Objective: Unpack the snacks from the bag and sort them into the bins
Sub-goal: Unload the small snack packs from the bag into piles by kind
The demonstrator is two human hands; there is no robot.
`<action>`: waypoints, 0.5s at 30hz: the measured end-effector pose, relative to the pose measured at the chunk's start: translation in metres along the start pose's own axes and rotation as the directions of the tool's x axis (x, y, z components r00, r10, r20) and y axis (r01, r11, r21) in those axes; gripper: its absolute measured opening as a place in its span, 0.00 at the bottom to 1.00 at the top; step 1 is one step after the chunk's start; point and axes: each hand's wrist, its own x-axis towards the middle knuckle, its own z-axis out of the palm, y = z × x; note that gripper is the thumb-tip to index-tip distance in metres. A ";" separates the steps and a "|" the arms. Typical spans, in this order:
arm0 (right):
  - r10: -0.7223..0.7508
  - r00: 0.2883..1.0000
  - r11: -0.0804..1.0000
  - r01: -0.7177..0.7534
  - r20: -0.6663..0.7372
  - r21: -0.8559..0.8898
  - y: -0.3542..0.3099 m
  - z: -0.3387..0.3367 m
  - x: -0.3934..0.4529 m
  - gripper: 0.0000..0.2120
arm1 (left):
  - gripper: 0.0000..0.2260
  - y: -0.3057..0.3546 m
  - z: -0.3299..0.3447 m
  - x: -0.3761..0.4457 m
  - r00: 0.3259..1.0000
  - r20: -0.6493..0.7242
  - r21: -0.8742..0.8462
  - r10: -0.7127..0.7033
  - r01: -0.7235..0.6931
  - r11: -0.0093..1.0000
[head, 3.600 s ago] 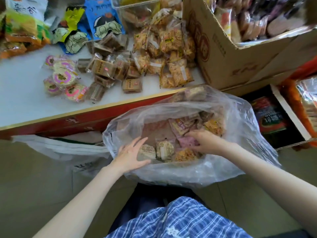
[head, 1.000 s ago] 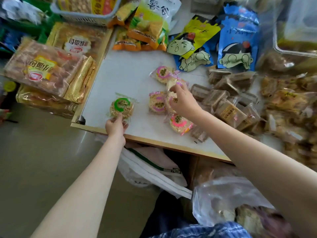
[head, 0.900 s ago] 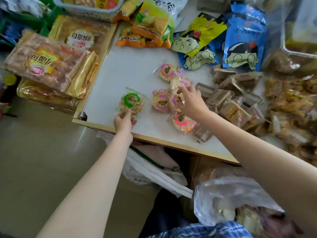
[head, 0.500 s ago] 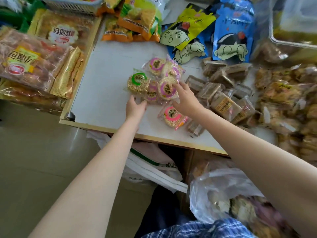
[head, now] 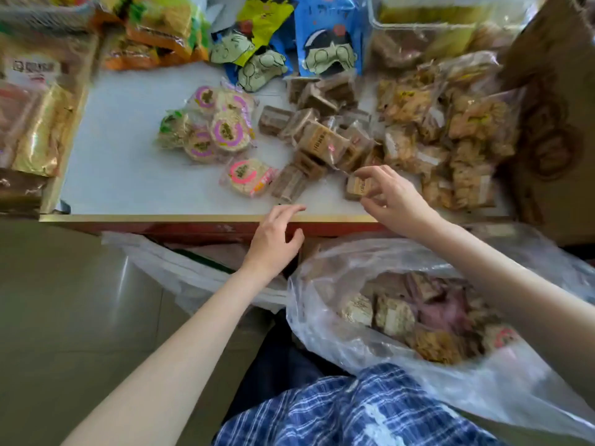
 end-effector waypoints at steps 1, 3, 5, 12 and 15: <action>0.009 1.000 1.000 -0.009 0.004 0.004 0.010 -0.002 -0.021 0.18 | 0.18 0.007 0.012 -0.010 0.999 0.035 0.021 0.007 -0.008 1.000; 0.018 1.000 0.999 -0.018 0.026 0.030 0.031 0.000 -0.062 0.16 | 0.19 0.018 0.032 -0.029 0.992 0.127 0.137 -0.027 0.009 0.991; 0.025 0.996 0.999 -0.029 0.080 0.045 0.052 0.011 -0.098 0.14 | 0.21 0.022 0.049 -0.046 0.973 0.202 0.289 -0.109 0.047 0.956; 0.297 0.818 0.954 -0.233 0.493 -0.189 0.132 0.088 -0.142 0.22 | 0.29 0.015 0.075 -0.081 0.861 0.369 0.454 -0.349 0.161 0.876; 0.399 0.738 0.901 -0.205 0.545 -0.382 0.150 0.116 -0.144 0.34 | 0.32 0.014 0.077 -0.078 0.867 0.374 0.390 -0.329 0.175 0.904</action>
